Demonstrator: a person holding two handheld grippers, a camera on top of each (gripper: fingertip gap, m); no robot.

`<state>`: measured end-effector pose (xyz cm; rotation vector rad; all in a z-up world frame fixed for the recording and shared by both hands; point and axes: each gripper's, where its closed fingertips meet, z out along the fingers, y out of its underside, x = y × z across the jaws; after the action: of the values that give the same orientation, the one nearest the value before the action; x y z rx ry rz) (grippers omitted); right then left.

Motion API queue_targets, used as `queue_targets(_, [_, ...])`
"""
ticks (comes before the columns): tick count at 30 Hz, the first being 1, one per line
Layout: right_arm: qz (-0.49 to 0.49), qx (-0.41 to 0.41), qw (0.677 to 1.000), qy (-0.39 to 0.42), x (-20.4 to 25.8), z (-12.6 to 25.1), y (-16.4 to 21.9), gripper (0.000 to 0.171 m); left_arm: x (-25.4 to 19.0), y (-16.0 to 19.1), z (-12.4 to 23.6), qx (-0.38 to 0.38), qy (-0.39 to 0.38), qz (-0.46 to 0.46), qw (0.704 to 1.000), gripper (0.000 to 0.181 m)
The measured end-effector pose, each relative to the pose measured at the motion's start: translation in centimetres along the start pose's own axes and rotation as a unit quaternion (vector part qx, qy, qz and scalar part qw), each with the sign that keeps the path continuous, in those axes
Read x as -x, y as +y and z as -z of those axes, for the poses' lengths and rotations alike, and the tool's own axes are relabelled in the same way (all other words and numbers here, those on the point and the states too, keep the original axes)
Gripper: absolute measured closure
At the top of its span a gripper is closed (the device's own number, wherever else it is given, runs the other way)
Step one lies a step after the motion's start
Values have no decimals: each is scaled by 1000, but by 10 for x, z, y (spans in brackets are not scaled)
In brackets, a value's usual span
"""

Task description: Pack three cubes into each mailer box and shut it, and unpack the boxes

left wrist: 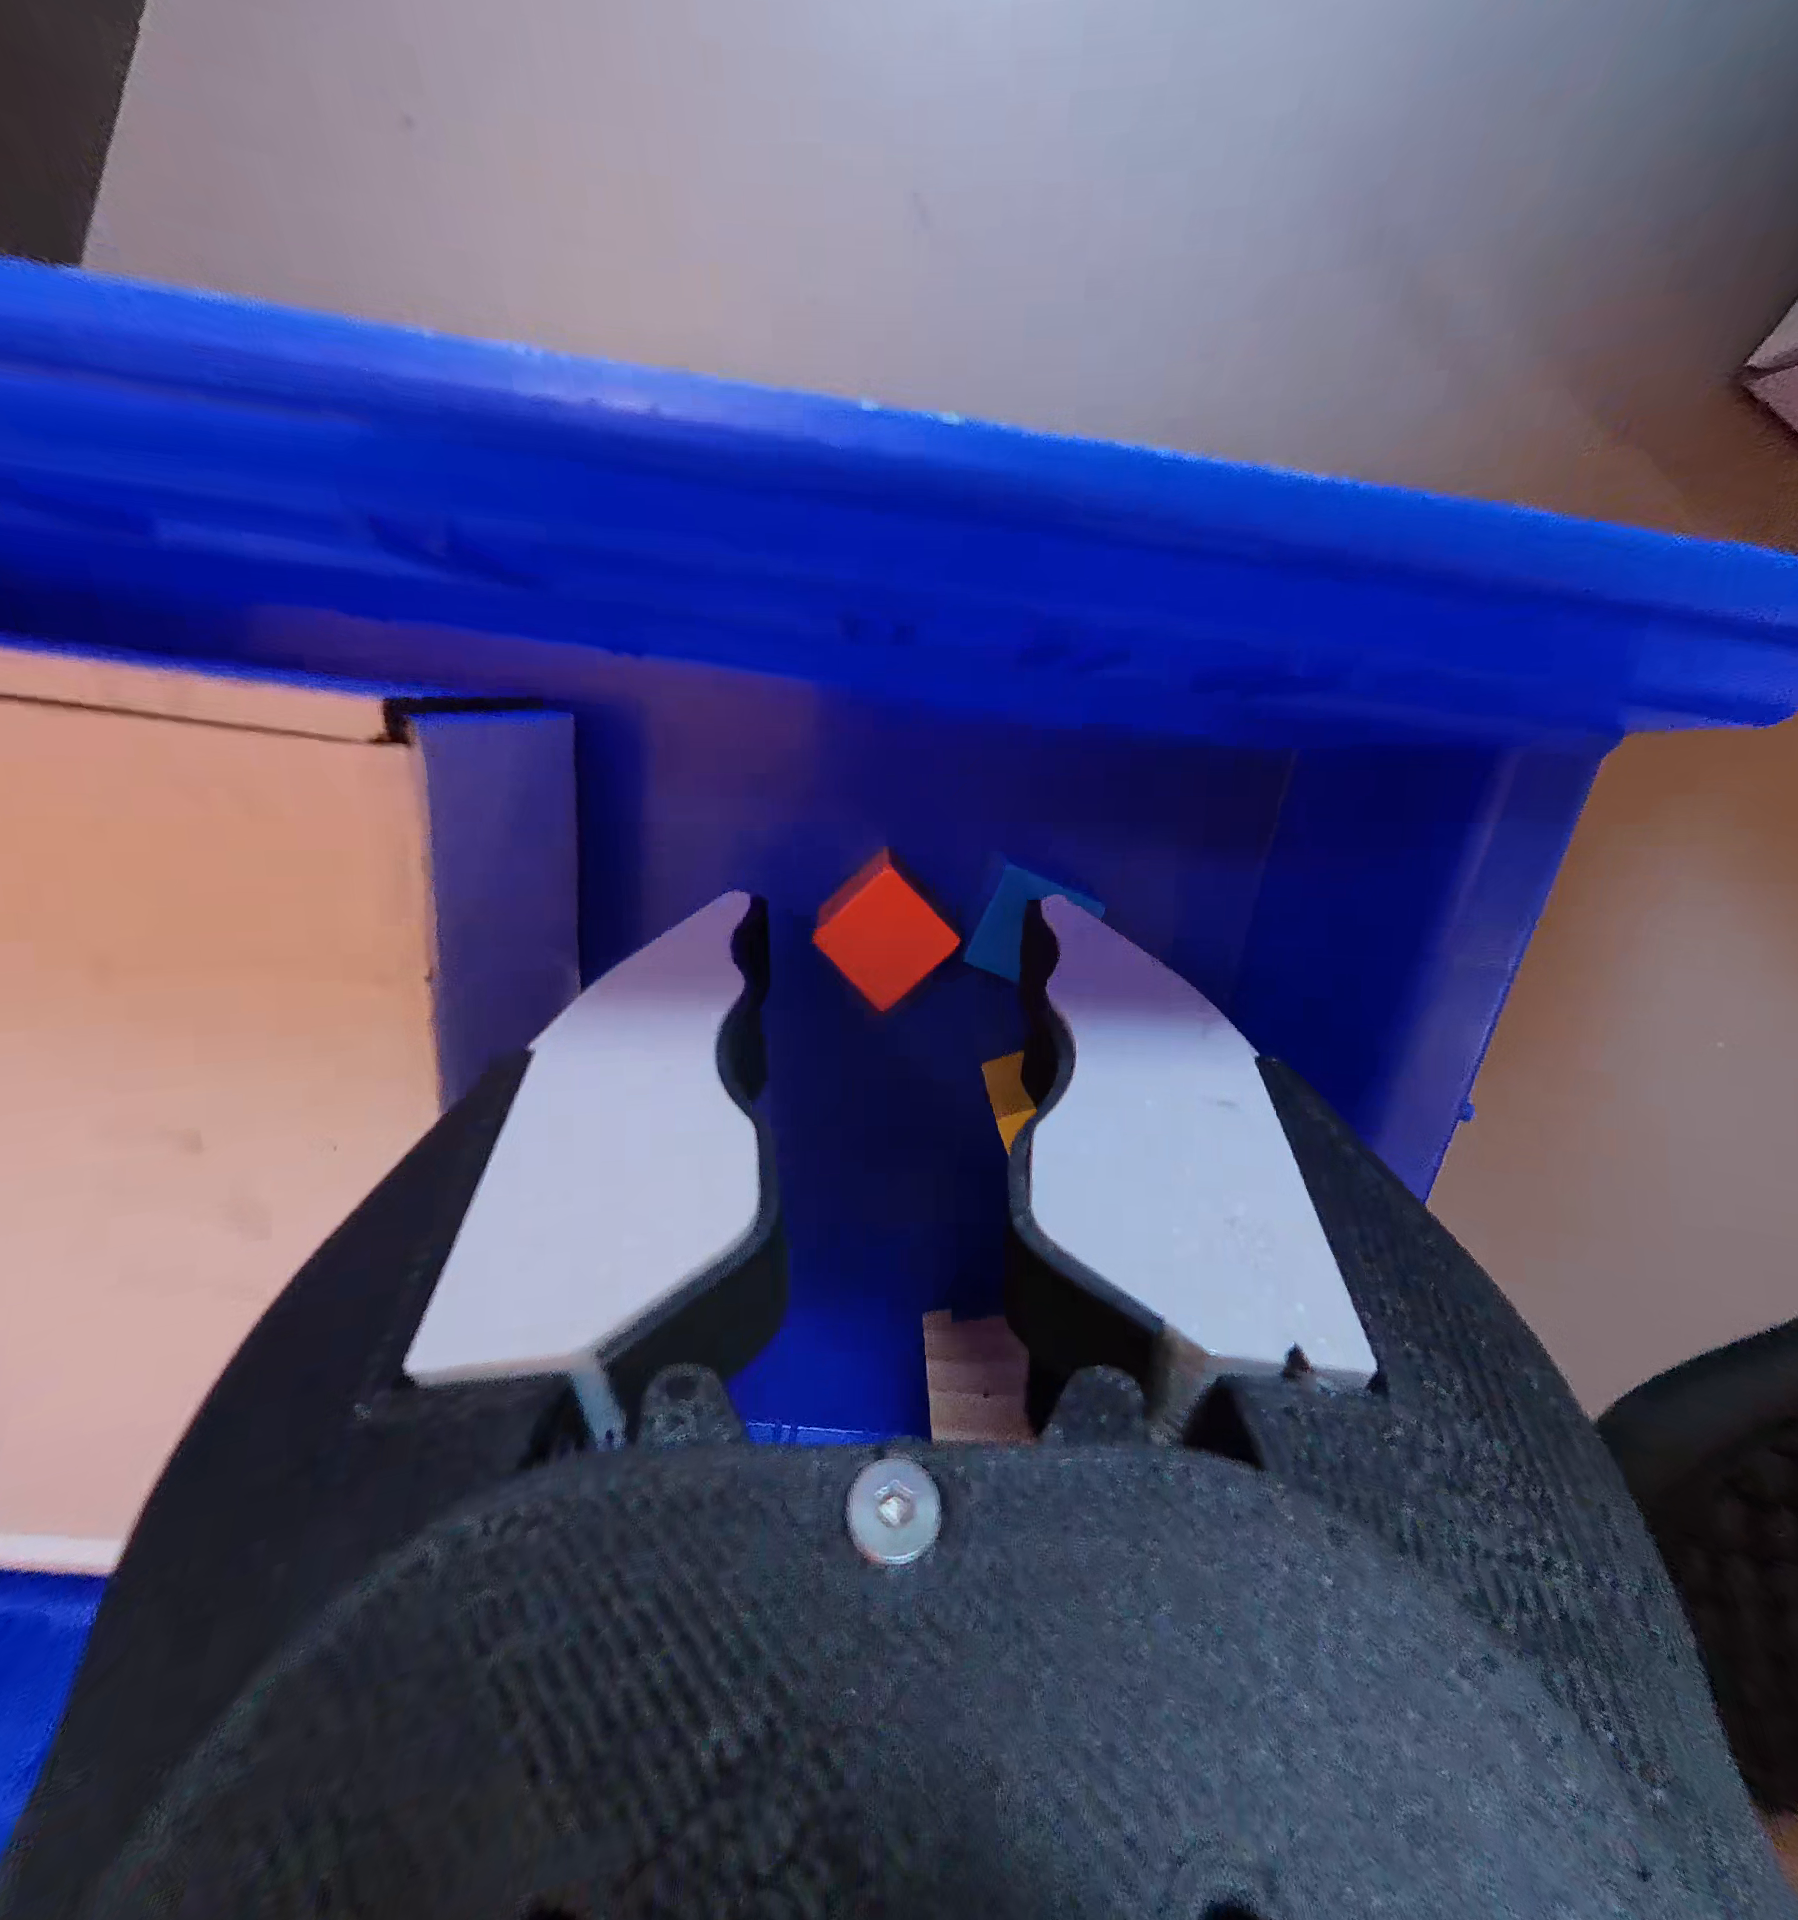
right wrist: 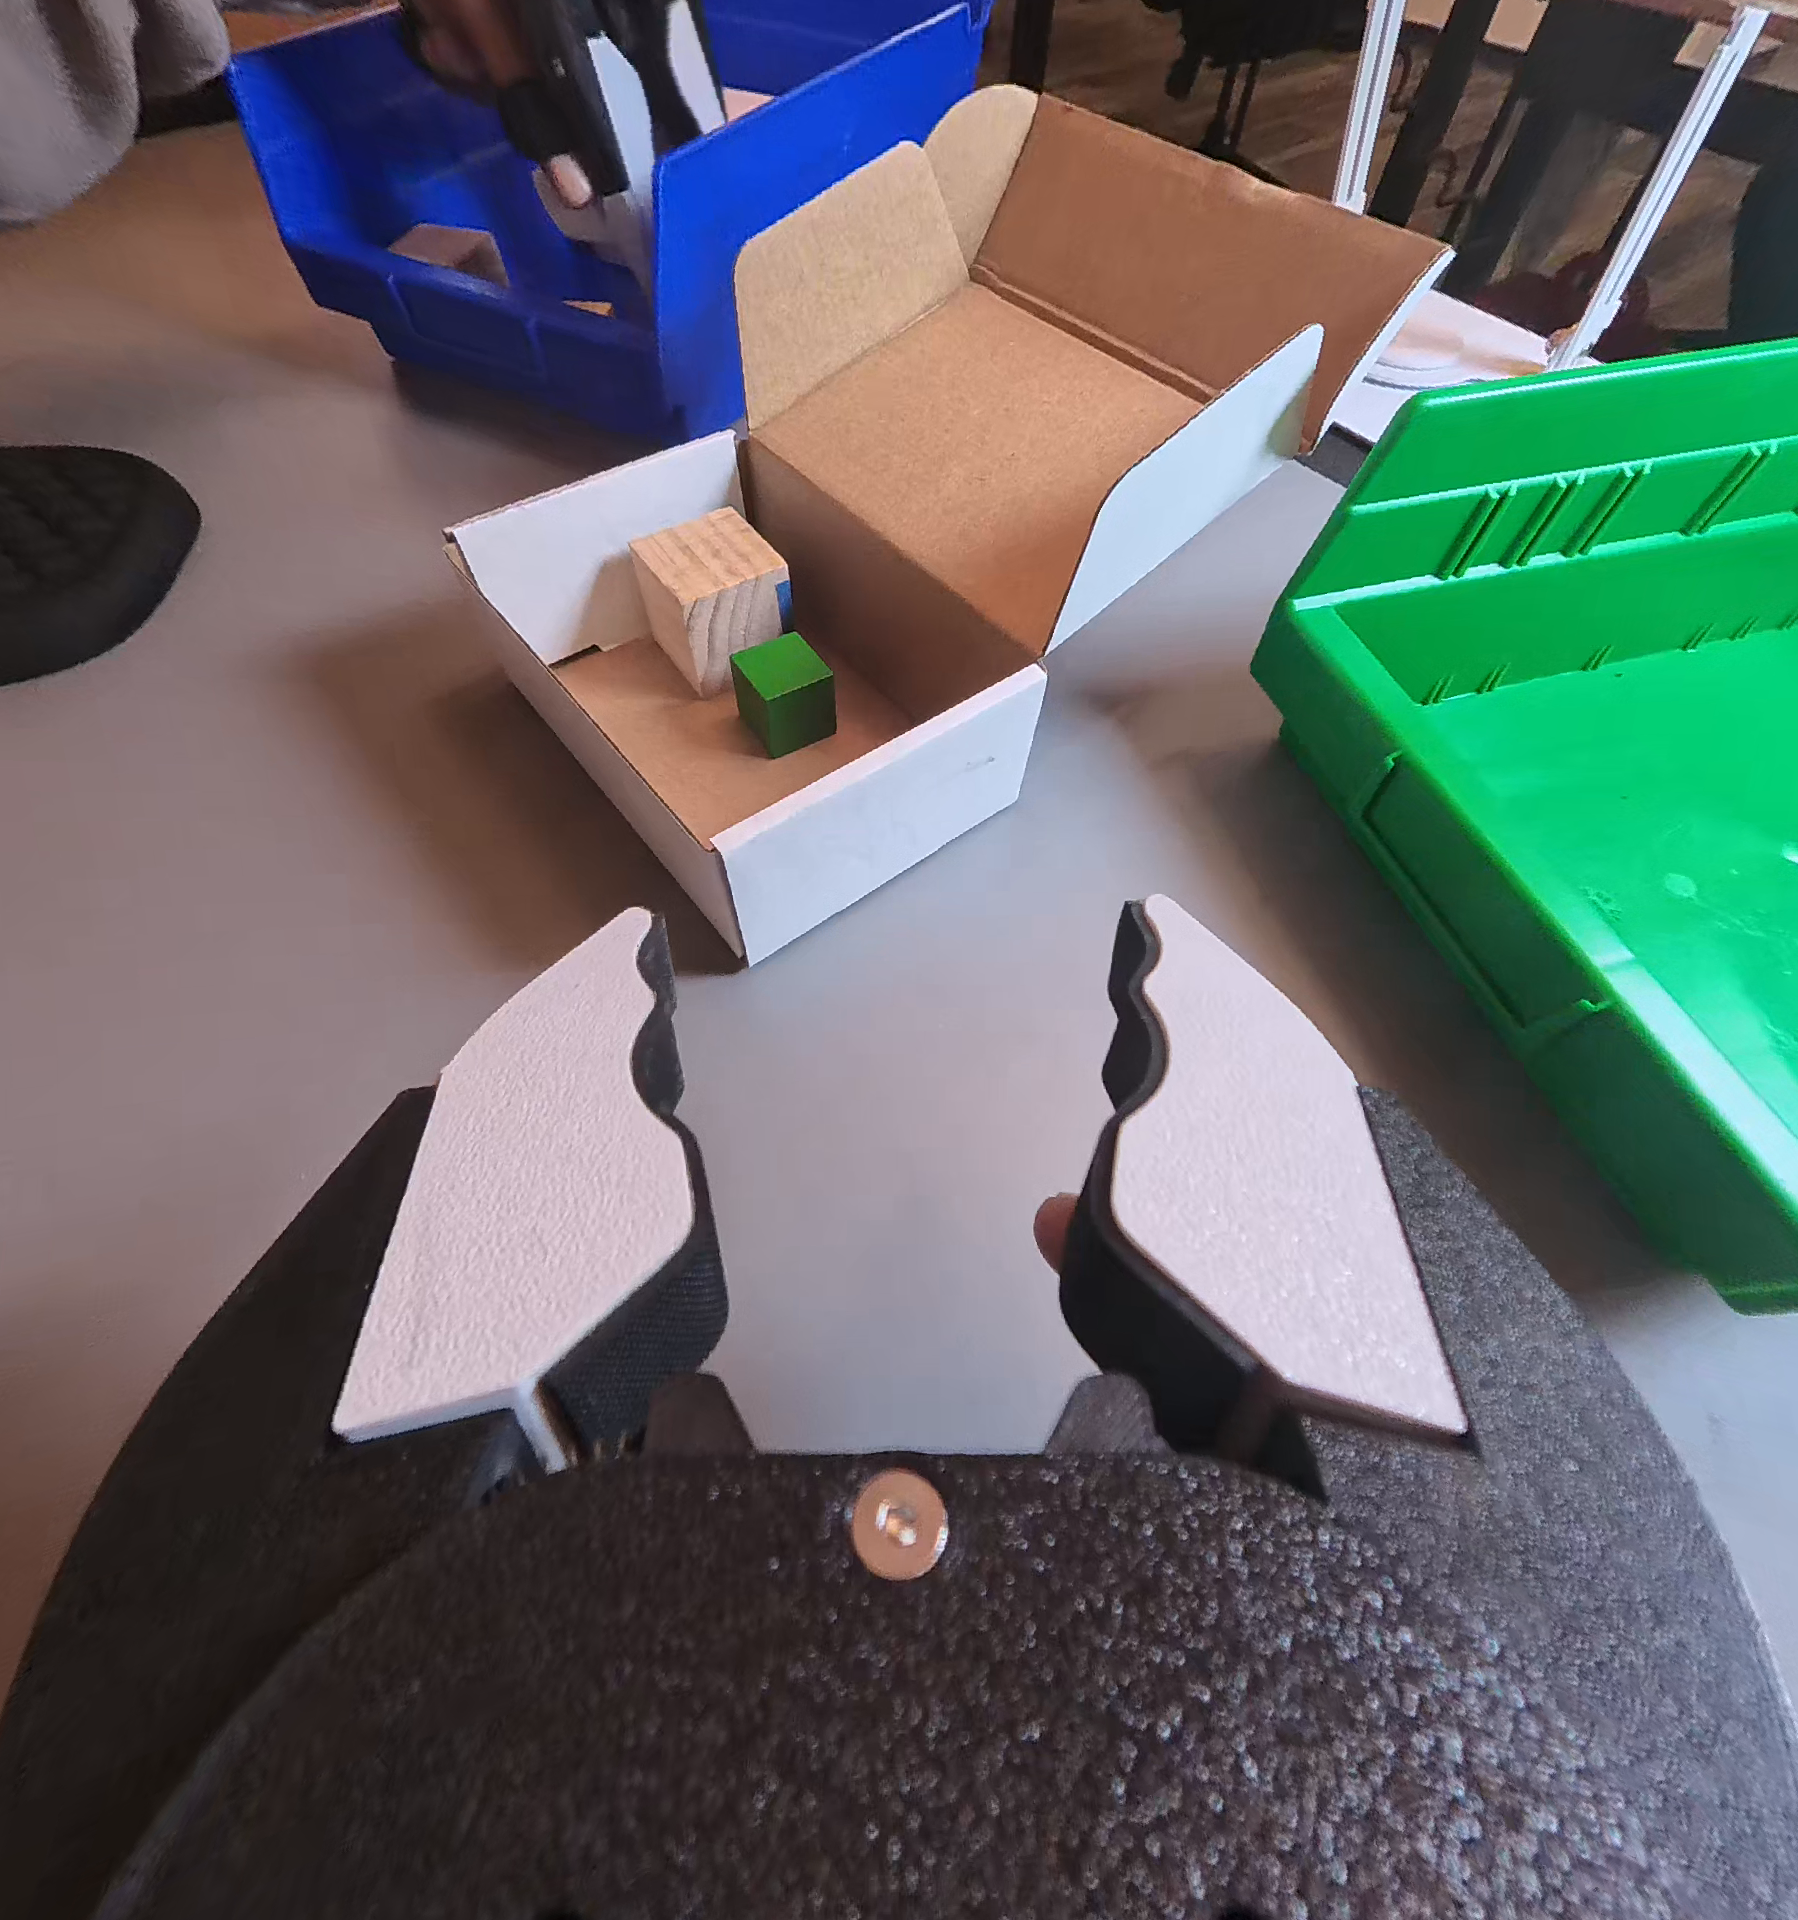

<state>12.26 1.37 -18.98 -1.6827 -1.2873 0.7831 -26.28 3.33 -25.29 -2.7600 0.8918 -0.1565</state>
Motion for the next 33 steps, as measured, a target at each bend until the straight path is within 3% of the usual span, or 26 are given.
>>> queue_targets(6, [-4,0,1000,-2,-1,-1,2,92,-19,8,-1,10,84,-93,992,131])
queue_targets(13, [-7,7,1000,-4,-2,-4,6,92,-11,20,-11,76,60,-183,978,136])
queue_targets(21, [-11,9,1000,-7,-3,-5,8,94,-12,21,-11,76,57,-164,982,136])
queue_targets(28, [-10,11,1000,-9,-2,-5,9,94,-52,13,-4,28,157,-114,981,139])
queue_targets(33, [-10,12,1000,-9,-2,-6,10,95,-44,7,2,7,120,-132,984,139])
